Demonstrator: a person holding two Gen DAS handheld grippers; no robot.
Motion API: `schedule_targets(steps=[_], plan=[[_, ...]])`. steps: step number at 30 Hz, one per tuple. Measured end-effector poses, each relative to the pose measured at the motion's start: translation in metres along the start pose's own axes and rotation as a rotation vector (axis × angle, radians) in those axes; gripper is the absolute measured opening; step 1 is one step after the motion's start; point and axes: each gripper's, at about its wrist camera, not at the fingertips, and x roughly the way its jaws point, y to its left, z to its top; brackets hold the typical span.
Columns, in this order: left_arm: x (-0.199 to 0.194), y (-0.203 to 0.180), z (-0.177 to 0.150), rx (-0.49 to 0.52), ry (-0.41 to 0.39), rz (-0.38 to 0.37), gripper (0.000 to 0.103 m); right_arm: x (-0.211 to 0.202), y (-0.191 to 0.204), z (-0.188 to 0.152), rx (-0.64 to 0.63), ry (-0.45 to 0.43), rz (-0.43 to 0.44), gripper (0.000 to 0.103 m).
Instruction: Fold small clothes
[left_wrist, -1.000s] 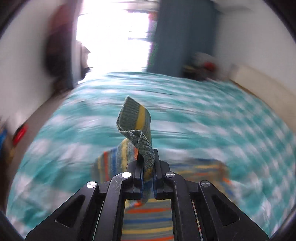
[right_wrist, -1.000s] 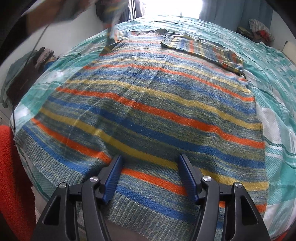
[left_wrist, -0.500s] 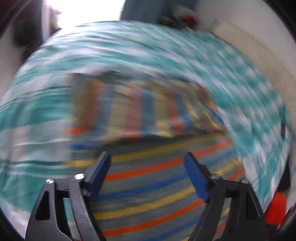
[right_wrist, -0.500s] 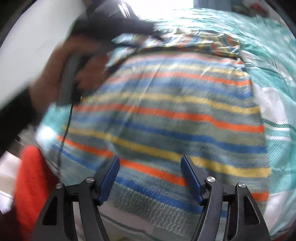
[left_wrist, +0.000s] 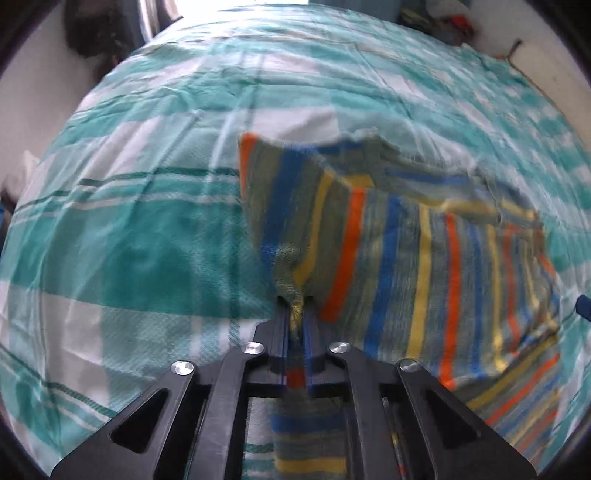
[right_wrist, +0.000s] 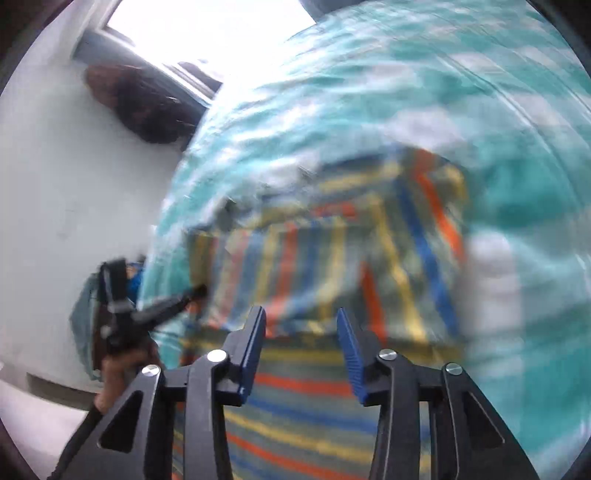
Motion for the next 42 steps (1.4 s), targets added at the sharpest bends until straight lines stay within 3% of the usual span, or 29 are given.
schedule_targets(steps=[4,7,8,10,12,14,17,21,24,26,29,33,38,42], plan=[[-0.002,0.037,-0.006,-0.039,-0.016,-0.02,0.004,0.028,0.019,0.007,-0.064,0.005,0.048,0.04],[0.002,0.04,-0.011,-0.05,-0.019,-0.03,0.005,0.081,0.005,-0.012,-0.084,0.142,-0.082,0.043],[0.0,0.037,-0.012,-0.042,-0.023,-0.014,0.01,0.098,-0.002,-0.022,-0.096,0.183,-0.123,0.042],[-0.005,0.04,-0.014,-0.054,-0.023,0.0,0.018,0.089,0.005,-0.026,-0.148,0.123,-0.128,0.042],[-0.019,0.047,-0.018,-0.082,-0.041,0.024,0.042,0.074,0.013,-0.027,-0.163,0.115,-0.154,0.042],[-0.043,0.049,-0.028,-0.072,-0.089,0.069,0.052,0.046,0.024,-0.033,-0.208,0.072,-0.149,0.045],[-0.085,0.037,-0.059,0.007,-0.132,0.044,0.056,0.01,0.039,-0.059,-0.334,0.074,-0.198,0.047],[-0.121,0.001,-0.131,0.135,-0.118,-0.014,0.064,-0.022,0.035,-0.122,-0.392,0.139,-0.227,0.047],[-0.13,-0.024,-0.206,0.211,-0.036,-0.055,0.065,-0.044,0.03,-0.182,-0.415,0.167,-0.236,0.047],[-0.126,-0.036,-0.26,0.254,0.055,-0.012,0.065,-0.055,0.021,-0.226,-0.411,0.2,-0.25,0.048],[-0.148,-0.038,-0.323,0.27,0.024,0.07,0.066,-0.074,0.01,-0.288,-0.374,0.194,-0.318,0.048],[-0.162,-0.032,-0.344,0.236,-0.017,0.093,0.066,-0.091,0.0,-0.324,-0.34,0.167,-0.362,0.05],[-0.166,-0.034,-0.343,0.186,-0.049,0.12,0.067,-0.086,-0.004,-0.324,-0.343,0.144,-0.366,0.052],[-0.185,-0.027,-0.357,0.111,-0.09,0.089,0.082,-0.102,-0.002,-0.329,-0.331,0.098,-0.342,0.052]])
